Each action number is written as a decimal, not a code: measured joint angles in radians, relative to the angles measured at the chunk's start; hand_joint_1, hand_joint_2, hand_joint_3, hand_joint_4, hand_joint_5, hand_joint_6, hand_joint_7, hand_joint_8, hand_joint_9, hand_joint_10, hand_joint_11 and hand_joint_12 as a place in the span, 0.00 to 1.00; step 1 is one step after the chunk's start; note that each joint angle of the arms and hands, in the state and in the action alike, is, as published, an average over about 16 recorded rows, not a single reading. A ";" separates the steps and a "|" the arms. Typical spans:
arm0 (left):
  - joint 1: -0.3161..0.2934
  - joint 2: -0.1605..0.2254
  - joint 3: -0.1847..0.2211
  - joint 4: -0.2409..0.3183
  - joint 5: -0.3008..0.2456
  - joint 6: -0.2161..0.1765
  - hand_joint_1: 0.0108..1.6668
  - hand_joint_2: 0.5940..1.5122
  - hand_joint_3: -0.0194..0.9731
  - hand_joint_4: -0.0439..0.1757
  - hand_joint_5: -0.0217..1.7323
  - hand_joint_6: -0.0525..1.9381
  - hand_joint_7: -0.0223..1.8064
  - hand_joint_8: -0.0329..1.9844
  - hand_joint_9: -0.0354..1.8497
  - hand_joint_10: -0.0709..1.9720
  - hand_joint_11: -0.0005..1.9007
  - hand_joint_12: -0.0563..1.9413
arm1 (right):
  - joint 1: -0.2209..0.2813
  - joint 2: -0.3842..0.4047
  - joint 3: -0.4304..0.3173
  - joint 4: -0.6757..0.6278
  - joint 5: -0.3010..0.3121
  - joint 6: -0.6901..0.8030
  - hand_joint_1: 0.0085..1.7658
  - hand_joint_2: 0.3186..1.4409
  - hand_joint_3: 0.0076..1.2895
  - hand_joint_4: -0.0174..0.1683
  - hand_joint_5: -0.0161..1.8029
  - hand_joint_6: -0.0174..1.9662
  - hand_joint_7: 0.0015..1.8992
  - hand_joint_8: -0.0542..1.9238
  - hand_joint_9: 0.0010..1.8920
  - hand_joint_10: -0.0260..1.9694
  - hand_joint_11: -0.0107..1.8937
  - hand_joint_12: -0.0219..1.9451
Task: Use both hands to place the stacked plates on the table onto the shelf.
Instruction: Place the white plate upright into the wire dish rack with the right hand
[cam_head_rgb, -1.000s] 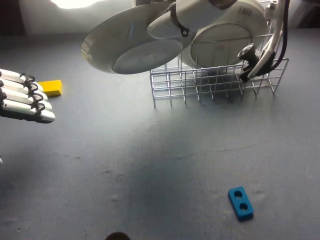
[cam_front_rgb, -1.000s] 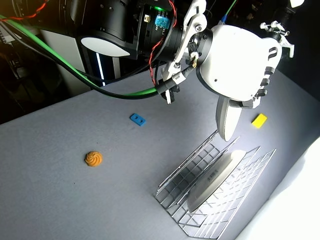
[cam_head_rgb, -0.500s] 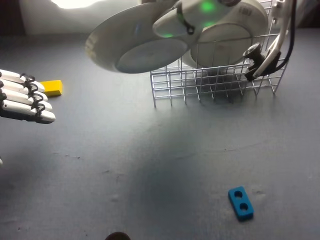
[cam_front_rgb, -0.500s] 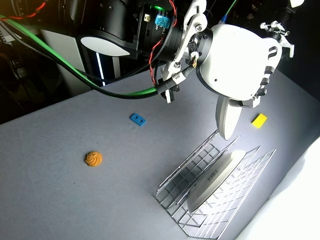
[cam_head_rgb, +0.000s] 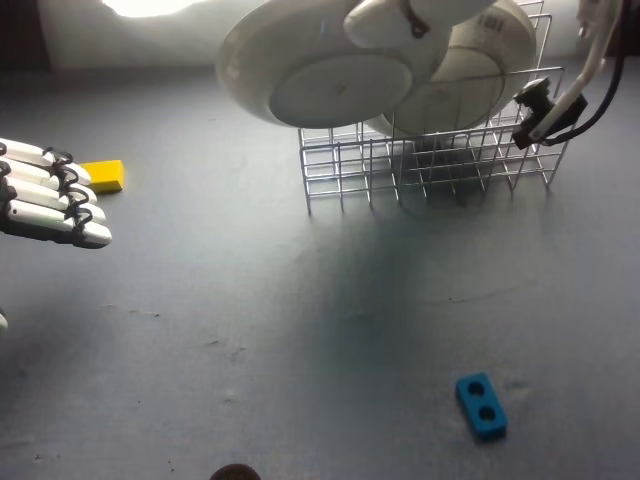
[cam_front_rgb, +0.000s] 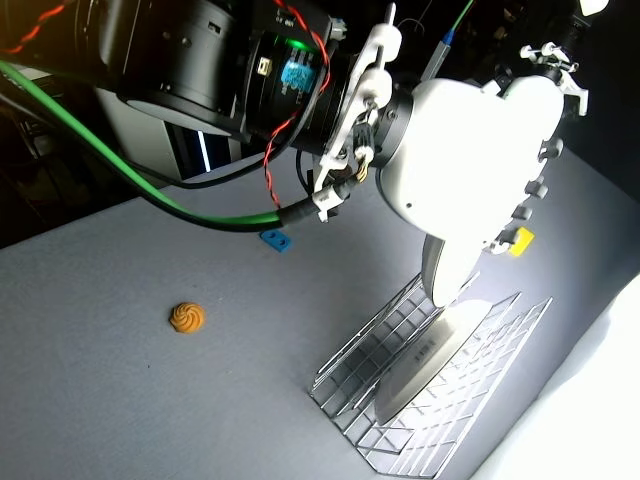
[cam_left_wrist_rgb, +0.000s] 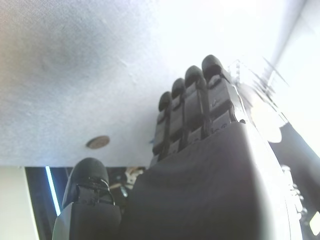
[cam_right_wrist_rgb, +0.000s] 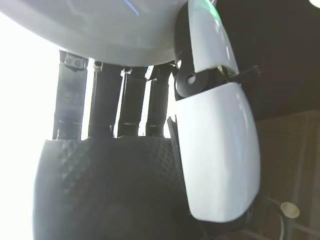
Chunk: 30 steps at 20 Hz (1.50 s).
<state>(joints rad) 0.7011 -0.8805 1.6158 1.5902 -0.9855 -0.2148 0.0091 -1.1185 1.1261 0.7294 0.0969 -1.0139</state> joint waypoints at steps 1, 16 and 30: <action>0.000 0.000 0.000 0.000 0.000 0.000 0.00 0.63 0.04 0.19 0.07 0.04 0.08 0.02 0.08 0.04 0.01 0.12 | -0.002 0.001 0.008 0.002 -0.003 0.006 0.71 0.62 0.01 0.15 0.53 0.45 0.56 0.45 0.70 0.03 0.45 0.55; 0.000 -0.003 0.003 0.001 -0.002 0.000 0.00 0.64 0.04 0.19 0.07 0.04 0.08 0.02 0.07 0.04 0.01 0.10 | -0.045 -0.014 0.095 0.001 -0.025 0.046 0.71 0.62 0.01 0.15 0.52 0.44 0.56 0.46 0.70 0.03 0.45 0.55; 0.000 -0.003 0.003 0.002 -0.002 0.000 0.00 0.64 0.04 0.19 0.07 0.04 0.08 0.02 0.07 0.04 0.01 0.10 | -0.096 -0.053 0.149 -0.012 -0.010 0.044 0.71 0.62 0.01 0.15 0.52 0.44 0.56 0.46 0.70 0.03 0.45 0.55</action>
<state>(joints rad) 0.7010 -0.8837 1.6184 1.5926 -0.9880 -0.2146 -0.0869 -1.1716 1.2753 0.7173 0.0865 -0.9701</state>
